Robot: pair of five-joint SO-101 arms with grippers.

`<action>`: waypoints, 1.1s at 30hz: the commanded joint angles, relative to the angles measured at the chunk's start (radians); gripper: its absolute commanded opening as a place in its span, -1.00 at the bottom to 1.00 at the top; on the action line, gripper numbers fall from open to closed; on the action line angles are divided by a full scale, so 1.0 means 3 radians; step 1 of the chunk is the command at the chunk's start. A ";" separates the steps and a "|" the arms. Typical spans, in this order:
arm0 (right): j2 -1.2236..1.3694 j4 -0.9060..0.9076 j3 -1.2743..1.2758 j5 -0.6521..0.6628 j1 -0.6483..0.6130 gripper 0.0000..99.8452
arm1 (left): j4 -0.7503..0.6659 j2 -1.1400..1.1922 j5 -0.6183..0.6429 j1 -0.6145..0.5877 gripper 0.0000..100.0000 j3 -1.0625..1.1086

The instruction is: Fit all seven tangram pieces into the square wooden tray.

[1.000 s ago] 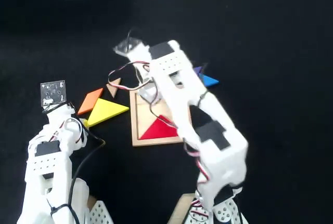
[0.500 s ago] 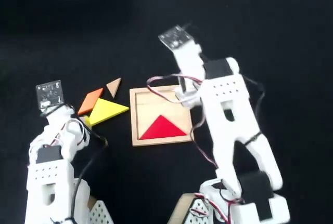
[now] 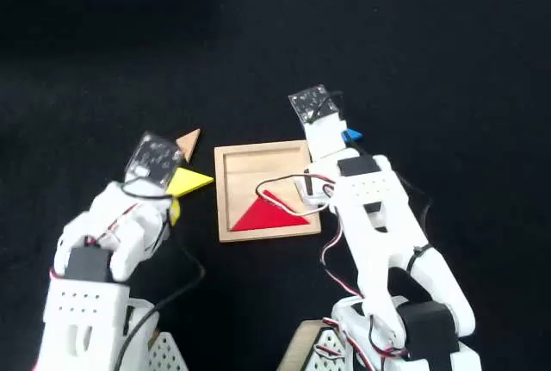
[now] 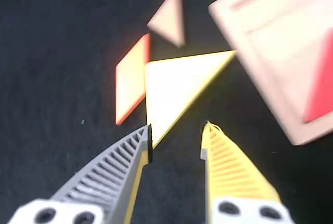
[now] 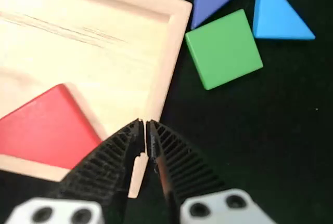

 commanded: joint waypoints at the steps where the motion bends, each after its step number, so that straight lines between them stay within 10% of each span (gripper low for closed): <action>1: -0.0125 -0.0087 0.0023 -0.0194 0.0061 -0.97 | 0.0082 0.1079 0.0087 0.0105 -0.64 -0.1082; 15: -0.0125 -0.0680 0.0427 -0.0184 0.0092 -0.98 | -0.0736 0.4480 0.1069 -0.0248 -0.65 -0.2836; 33: -0.0120 -0.0757 0.0437 -0.0179 0.0087 -0.97 | -0.0813 0.4613 0.0650 -0.0770 -0.64 -0.2928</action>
